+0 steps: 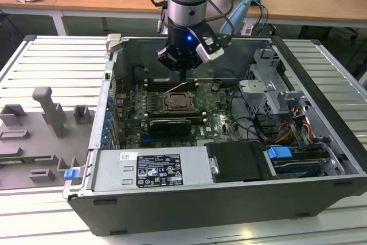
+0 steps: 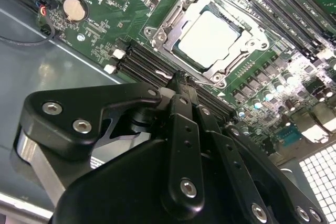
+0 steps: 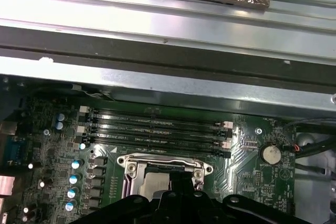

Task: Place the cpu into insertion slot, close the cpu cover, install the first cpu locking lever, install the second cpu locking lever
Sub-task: 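Install the first cpu locking lever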

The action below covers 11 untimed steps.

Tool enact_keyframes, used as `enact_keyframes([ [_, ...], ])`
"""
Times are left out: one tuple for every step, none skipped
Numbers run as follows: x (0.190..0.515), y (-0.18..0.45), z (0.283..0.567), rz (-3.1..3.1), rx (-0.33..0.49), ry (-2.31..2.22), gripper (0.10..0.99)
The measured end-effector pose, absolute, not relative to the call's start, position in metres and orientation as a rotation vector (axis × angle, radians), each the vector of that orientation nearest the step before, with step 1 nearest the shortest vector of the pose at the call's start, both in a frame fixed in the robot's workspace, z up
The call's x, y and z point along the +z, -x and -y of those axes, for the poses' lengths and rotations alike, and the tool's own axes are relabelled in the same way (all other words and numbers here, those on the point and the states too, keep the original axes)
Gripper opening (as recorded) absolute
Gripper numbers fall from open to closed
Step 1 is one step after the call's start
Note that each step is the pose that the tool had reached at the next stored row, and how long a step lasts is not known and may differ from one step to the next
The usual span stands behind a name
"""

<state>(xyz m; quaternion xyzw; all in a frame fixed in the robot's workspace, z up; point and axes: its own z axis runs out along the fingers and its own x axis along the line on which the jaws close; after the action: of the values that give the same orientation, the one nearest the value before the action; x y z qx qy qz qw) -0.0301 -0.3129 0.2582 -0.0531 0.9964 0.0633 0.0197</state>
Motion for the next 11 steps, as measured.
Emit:
enact_keyframes([
  [0.256, 0.031, 0.313, -3.092, 0.196, 0.165, 0.106],
  [0.254, 0.031, 0.313, -3.092, 0.196, 0.165, 0.106],
  [0.253, 0.033, 0.313, -3.092, 0.197, 0.165, 0.106],
  [0.252, 0.034, 0.313, -3.092, 0.196, 0.165, 0.106],
  [0.250, 0.035, 0.313, -3.092, 0.197, 0.165, 0.106],
  [0.248, 0.036, 0.313, -3.092, 0.197, 0.165, 0.106],
  [0.246, 0.036, 0.313, -3.092, 0.199, 0.165, 0.106],
  [0.245, 0.036, 0.313, -3.091, 0.205, 0.164, 0.106],
  [0.243, 0.036, 0.313, -3.091, 0.208, 0.158, 0.106],
  [0.241, 0.036, 0.312, -3.091, 0.208, 0.155, 0.106],
  [0.240, 0.037, 0.310, -3.091, 0.208, 0.153, 0.106],
])
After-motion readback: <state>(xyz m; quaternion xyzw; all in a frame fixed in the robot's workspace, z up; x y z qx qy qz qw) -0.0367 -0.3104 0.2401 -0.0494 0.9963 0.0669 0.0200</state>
